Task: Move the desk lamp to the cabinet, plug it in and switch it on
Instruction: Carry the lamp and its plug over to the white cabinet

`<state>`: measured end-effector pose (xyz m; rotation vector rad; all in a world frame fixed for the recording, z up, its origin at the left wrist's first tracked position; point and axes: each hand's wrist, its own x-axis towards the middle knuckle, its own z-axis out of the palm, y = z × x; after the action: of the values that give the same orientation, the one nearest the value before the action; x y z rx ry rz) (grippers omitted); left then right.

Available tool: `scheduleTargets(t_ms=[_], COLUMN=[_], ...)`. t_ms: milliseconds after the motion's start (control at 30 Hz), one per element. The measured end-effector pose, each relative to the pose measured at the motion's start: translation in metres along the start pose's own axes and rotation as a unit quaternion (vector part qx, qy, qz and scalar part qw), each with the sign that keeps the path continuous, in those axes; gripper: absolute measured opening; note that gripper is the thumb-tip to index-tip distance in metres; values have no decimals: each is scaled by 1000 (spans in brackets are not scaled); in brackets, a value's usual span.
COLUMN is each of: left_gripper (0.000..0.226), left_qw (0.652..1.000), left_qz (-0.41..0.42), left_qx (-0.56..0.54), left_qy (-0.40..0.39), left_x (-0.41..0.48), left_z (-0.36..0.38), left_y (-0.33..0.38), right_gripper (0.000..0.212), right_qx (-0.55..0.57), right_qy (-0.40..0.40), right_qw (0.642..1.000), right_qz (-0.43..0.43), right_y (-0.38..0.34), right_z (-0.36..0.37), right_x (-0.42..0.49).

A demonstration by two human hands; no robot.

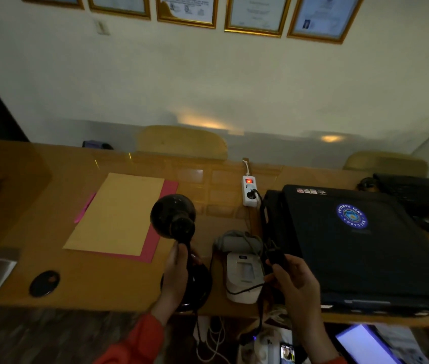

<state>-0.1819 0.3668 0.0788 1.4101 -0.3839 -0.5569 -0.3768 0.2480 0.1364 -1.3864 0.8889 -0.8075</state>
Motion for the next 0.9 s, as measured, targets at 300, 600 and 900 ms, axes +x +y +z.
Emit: scheduleTargets(t_ms=[300,600,900], left_gripper=[68,32,47], left_qw=[1000,986,977], left_qz=[14,79,131], left_qx=[-10,-34,1], left_qy=[8,140,169], left_x=[-22,-60,-120], left_z=[-70,-159,-246], left_y=[24,74,151], right_gripper=[23,19,20], right_qx=[6,74,167], right_qy=[-94,-227,-326], right_qw=[993,961,903], right_qz=[-69,-139,-223], right_y=[-28,-91,-167], right_z=[62,146,229], right_x=[-1,-27,-70])
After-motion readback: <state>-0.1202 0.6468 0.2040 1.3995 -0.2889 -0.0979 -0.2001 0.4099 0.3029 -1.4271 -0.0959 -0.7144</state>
